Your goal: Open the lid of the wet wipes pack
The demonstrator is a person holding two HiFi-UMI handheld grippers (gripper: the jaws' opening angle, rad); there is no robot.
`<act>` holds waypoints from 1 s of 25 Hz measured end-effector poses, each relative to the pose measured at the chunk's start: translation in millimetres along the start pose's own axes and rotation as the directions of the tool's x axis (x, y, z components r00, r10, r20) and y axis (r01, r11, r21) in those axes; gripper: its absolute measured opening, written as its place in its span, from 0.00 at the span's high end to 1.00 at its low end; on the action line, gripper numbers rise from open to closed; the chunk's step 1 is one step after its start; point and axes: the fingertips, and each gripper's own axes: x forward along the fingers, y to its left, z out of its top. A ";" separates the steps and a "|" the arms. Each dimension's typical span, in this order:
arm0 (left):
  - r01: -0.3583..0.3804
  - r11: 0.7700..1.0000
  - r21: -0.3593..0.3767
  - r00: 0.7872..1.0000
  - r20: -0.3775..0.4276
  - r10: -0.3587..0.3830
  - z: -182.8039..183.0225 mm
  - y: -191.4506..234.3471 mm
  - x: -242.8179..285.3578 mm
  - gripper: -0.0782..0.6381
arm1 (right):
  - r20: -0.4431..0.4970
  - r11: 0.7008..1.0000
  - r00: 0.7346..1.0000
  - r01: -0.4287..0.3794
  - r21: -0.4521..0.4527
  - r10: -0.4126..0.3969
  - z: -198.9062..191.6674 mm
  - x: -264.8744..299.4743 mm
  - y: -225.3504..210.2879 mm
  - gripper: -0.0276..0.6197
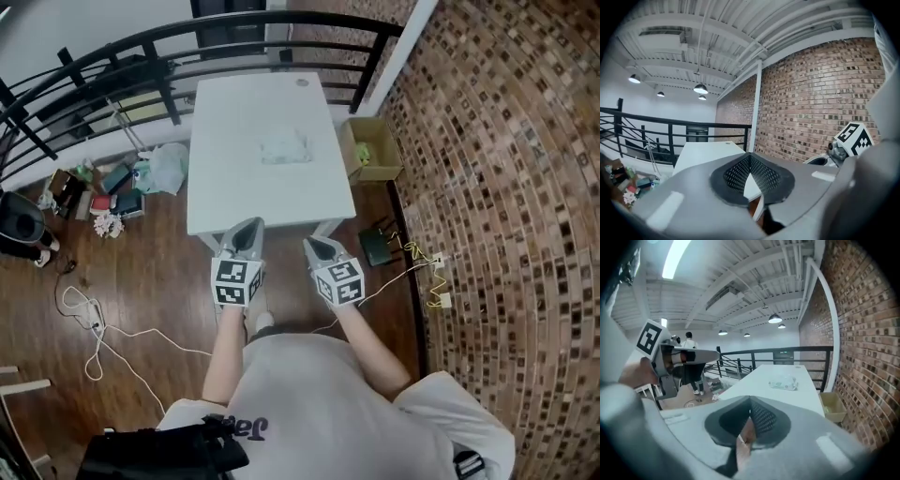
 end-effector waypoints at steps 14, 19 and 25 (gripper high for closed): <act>-0.051 0.998 0.032 0.998 0.026 0.051 -39.5 -269.7 -148.4 0.87 | 0.186 1.000 0.982 -0.027 -0.012 0.029 -57.9 -271.2 39.8 0.97; -0.106 0.992 0.071 0.988 0.119 0.097 -2.1 -276.3 -177.9 0.87 | 0.387 0.992 0.922 0.057 -0.115 -0.008 8.9 -328.0 41.8 0.97; -0.140 0.987 0.077 0.973 0.196 0.123 22.6 -272.5 -208.1 0.87 | 0.481 0.982 0.875 0.133 -0.134 -0.053 38.0 -356.8 46.6 0.97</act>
